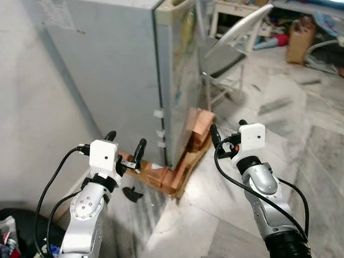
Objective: Restocking fridge
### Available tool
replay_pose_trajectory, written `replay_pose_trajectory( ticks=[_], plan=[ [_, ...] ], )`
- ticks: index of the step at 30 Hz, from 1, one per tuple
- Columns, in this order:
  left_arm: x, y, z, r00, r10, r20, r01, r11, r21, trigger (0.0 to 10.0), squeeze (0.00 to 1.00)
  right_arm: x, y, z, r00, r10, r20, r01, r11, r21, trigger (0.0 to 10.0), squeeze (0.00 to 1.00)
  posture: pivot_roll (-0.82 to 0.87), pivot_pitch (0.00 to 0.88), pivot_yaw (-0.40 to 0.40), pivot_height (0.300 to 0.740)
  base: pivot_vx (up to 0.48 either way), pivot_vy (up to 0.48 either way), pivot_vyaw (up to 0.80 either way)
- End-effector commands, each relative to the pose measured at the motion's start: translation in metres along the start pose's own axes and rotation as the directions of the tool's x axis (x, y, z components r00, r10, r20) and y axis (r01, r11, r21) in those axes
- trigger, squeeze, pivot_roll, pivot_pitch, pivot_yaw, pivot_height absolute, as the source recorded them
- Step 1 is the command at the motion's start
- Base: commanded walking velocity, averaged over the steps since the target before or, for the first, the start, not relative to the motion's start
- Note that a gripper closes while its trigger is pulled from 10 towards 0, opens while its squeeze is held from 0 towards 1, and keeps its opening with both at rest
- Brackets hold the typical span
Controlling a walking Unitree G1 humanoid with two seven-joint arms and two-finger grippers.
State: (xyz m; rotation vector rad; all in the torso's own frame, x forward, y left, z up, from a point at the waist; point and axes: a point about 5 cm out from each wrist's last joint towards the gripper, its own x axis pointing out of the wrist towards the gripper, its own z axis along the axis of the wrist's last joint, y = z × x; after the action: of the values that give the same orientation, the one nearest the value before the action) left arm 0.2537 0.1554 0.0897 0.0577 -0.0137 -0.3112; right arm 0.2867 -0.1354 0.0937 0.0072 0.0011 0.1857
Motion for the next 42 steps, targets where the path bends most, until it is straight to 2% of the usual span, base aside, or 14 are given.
replay_pose_trajectory(
  ticks=[1, 9, 17, 20, 23, 27, 30, 32, 42],
  plan=[
    [0.002, -0.007, 0.003, 0.999, -0.030, 0.013, 0.031, 0.999, -0.014, 10.0, 0.00, -0.004, -0.012, -0.001, 0.999, -0.034, -0.006, 0.034, 0.999, -0.002, 10.0, 0.00, -0.04, 0.056, 0.004, 0.740, 0.000, 0.000, -0.80],
    [-0.006, -0.008, -0.001, 0.998, -0.054, -0.013, 0.054, 0.998, -0.033, 10.0, 0.00, -0.004, -0.009, -0.001, 1.000, -0.004, -0.002, 0.005, 1.000, 0.003, 10.0, 0.00, -0.04, 0.058, -0.003, 0.740, 0.000, 0.000, -0.80],
    [-0.003, -0.007, 0.000, 0.999, -0.034, -0.010, 0.034, 0.999, -0.017, 10.0, 0.00, -0.002, -0.007, 0.000, 1.000, 0.012, -0.001, -0.012, 1.000, -0.005, 10.0, 0.00, -0.04, 0.063, -0.005, 0.740, 0.000, 0.000, -0.80],
    [0.000, -0.001, 0.000, 0.999, 0.027, -0.018, -0.027, 1.000, 0.002, 10.0, 0.00, -0.003, -0.008, 0.003, 1.000, 0.005, 0.012, -0.005, 1.000, 0.005, 10.0, 0.00, -0.04, 0.068, -0.005, 0.740, 0.000, 0.000, -0.27],
    [0.003, 0.012, -0.003, 0.991, 0.125, -0.040, -0.124, 0.992, 0.023, 10.0, 0.00, -0.005, -0.007, 0.002, 1.000, 0.023, 0.002, -0.023, 1.000, 0.004, 10.0, 0.00, -0.05, 0.074, -0.005, 0.740, 0.000, 0.000, 0.00],
    [0.006, 0.031, -0.003, 0.965, 0.257, -0.048, -0.256, 0.966, 0.025, 10.0, 0.00, -0.009, -0.007, 0.000, 1.000, 0.026, -0.005, -0.026, 1.000, 0.004, 10.0, 0.00, -0.05, 0.075, -0.006, 0.740, 0.000, 0.000, 0.00],
    [0.006, 0.034, -0.004, 0.958, 0.280, -0.056, -0.279, 0.960, 0.015, 10.0, 0.00, -0.009, -0.007, 0.000, 1.000, 0.027, -0.006, -0.027, 1.000, 0.005, 10.0, 0.00, -0.05, 0.075, -0.006, 0.740, 0.000, 0.000, 0.00],
    [0.011, 0.038, -0.005, 0.947, 0.317, -0.058, -0.317, 0.948, 0.005, 10.0, 0.00, -0.011, -0.006, 0.000, 0.999, 0.033, -0.011, -0.033, 0.999, 0.012, 10.0, 0.00, -0.06, 0.070, -0.008, 0.740, 0.000, 0.000, 0.00],
    [0.036, 0.043, -0.001, 0.951, 0.307, -0.039, -0.307, 0.952, 0.015, 10.0, 0.00, -0.016, -0.005, 0.001, 0.999, 0.042, -0.022, -0.042, 0.999, 0.029, 10.0, 0.00, -0.09, 0.071, -0.021, 0.740, 0.000, 0.000, 0.00]
  ],
)
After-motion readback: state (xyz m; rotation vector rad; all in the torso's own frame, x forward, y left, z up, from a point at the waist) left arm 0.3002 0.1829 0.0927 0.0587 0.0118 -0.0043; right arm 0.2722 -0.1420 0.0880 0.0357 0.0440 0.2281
